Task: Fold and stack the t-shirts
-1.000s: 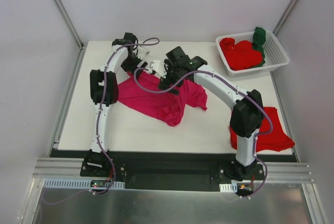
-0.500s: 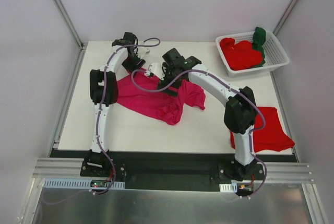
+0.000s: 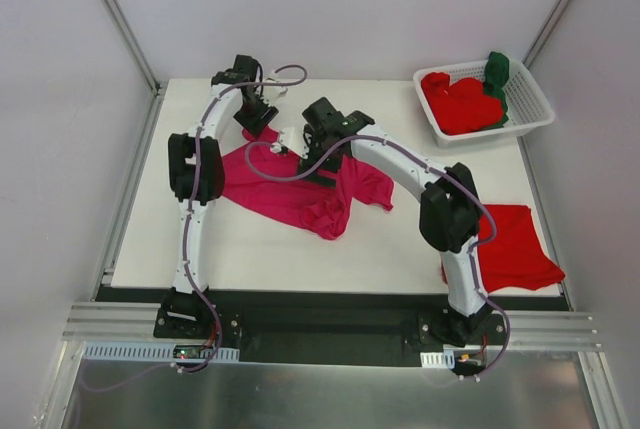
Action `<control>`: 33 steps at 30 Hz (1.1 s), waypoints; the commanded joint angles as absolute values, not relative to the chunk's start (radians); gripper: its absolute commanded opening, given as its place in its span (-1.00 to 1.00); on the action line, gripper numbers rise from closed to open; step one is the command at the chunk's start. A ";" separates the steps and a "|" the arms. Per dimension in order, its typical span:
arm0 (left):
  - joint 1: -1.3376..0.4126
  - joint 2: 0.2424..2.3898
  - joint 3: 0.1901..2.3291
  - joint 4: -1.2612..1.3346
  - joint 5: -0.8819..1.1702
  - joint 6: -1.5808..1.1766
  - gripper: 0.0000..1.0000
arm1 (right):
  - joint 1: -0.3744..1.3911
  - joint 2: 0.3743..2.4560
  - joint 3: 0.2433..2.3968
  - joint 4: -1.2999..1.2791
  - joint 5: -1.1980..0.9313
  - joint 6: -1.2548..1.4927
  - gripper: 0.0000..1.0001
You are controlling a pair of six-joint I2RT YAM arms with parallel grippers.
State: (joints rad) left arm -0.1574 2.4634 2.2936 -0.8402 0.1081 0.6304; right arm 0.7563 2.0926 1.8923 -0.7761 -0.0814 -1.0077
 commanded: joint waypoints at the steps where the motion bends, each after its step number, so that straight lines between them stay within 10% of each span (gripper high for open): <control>1: -0.158 2.457 2.358 -0.830 0.101 0.663 0.13 | 0.743 2.095 1.936 -0.796 -0.097 -1.020 0.93; 10: -0.161 2.510 2.316 -0.831 0.089 0.684 -0.16 | 0.698 2.106 1.962 -0.808 -0.117 -1.012 0.93; 15: -0.161 2.503 2.315 -0.828 0.078 0.692 -1.00 | 0.693 2.118 1.979 -0.810 -0.126 -1.009 0.93; 33: -0.146 2.358 2.284 -0.793 0.005 0.696 -1.00 | 0.695 2.296 2.040 -0.712 -0.179 -0.962 0.97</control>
State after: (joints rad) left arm -0.1558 2.4554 2.2757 -0.8085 0.0387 0.6750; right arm 0.6914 2.2677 1.9991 -0.7063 -0.1181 -0.9787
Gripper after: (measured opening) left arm 0.007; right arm 0.984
